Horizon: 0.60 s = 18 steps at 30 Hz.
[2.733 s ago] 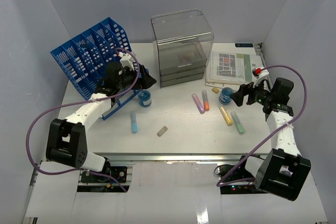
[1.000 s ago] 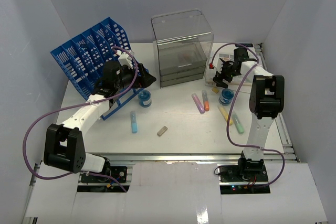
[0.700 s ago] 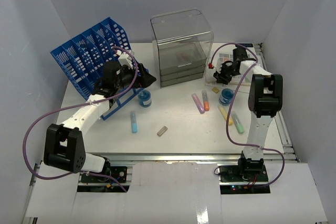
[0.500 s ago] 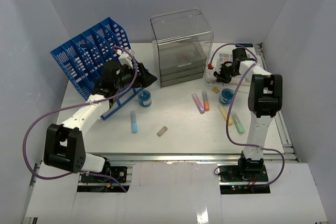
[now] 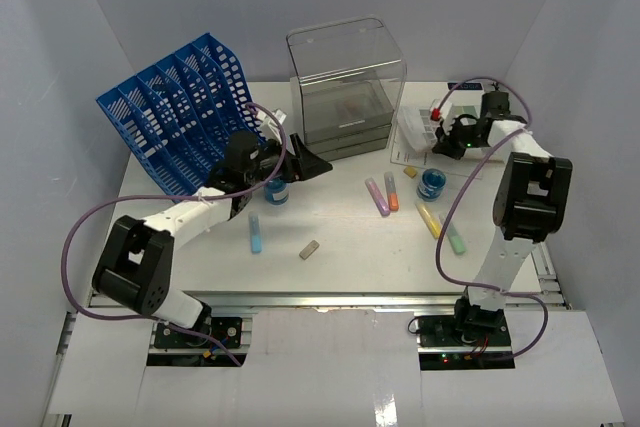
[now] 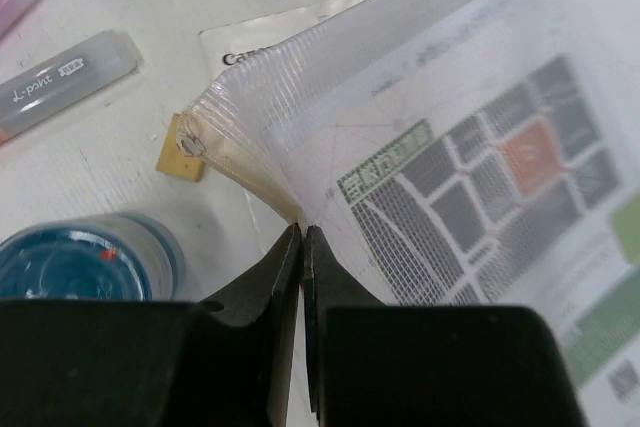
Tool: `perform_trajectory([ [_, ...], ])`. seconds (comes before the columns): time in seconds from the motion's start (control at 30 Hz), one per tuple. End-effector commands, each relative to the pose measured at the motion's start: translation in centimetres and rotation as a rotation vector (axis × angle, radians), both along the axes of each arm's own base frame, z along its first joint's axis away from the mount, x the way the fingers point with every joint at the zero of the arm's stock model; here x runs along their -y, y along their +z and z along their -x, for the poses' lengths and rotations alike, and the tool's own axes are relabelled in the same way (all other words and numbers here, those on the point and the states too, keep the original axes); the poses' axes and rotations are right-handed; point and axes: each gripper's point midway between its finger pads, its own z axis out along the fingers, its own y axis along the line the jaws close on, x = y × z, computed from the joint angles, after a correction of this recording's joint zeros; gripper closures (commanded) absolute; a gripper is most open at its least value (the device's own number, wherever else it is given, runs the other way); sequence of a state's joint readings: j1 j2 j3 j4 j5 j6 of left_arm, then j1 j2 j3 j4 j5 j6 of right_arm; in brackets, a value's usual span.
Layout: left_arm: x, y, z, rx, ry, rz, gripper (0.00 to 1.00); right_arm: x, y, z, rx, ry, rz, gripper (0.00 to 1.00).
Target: Organize the desk
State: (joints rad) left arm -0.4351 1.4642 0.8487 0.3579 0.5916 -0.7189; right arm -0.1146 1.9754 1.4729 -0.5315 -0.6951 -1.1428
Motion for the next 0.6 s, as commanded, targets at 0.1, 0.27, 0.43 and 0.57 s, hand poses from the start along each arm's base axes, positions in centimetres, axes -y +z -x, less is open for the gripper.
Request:
perform_trajectory([
  [0.1,5.1,2.7,1.3,-0.151,0.044,0.224,0.13,0.3,9.7,2.5,0.113,-0.038,-0.218,0.92],
  [0.27,8.8,2.2,0.6,-0.276,0.088,0.285,0.09,-1.0,12.3,5.0,0.157,-0.020,-0.295,0.92],
  [0.43,12.8,1.7,-0.2,-0.360,0.099,0.308,0.06,-2.4,14.0,8.3,0.205,0.014,-0.340,0.92],
  [0.57,15.1,1.0,-0.9,-0.412,0.103,0.332,0.03,-3.1,14.5,10.3,0.234,0.041,-0.345,0.92],
])
